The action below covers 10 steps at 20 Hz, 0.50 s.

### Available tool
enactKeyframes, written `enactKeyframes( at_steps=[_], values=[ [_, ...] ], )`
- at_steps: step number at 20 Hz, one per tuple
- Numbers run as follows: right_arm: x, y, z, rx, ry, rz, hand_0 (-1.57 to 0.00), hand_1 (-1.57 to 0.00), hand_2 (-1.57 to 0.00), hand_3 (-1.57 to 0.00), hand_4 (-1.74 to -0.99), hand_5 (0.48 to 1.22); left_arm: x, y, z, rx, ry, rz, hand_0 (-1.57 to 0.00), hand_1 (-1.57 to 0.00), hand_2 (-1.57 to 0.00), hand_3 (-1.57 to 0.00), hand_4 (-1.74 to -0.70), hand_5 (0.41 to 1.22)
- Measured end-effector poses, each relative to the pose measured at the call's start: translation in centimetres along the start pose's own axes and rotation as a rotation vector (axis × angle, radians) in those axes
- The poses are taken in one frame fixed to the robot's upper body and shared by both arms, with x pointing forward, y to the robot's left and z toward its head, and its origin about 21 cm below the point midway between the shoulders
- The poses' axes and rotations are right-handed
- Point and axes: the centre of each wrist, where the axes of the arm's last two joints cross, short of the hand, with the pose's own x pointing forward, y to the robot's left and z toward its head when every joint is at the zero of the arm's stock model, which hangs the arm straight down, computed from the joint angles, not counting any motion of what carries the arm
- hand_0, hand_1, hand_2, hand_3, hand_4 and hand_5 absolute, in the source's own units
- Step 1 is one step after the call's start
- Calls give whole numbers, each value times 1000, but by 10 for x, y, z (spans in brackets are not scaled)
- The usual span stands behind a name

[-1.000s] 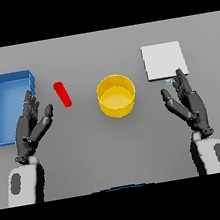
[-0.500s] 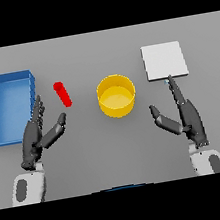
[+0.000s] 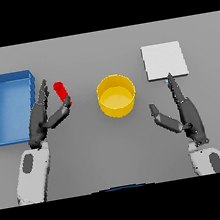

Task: Pick up the red beaker and tilt it to pour out 1 green nut into yellow bowl. Pick up the yellow bowl and place it on the metallic measuring scale.

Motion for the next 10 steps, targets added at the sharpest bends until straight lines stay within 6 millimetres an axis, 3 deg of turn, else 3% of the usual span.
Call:
enactKeyframes(
  at_steps=[2, 10],
  values=[
    [-3, -10, 1, -8, 4, 8, 1, 1, 1, 1, -1233, 666, -2, -2, -12, -4, 3, 9, 1, 1, 1, 1, -1175, 635],
    [0, -3, -1, -2, -7, 11, 1, 1, 1, 1, -1257, 686, -11, -17, -44, -14, -38, -45, 1, 1, 1, 1, -1252, 661]
  ],
)
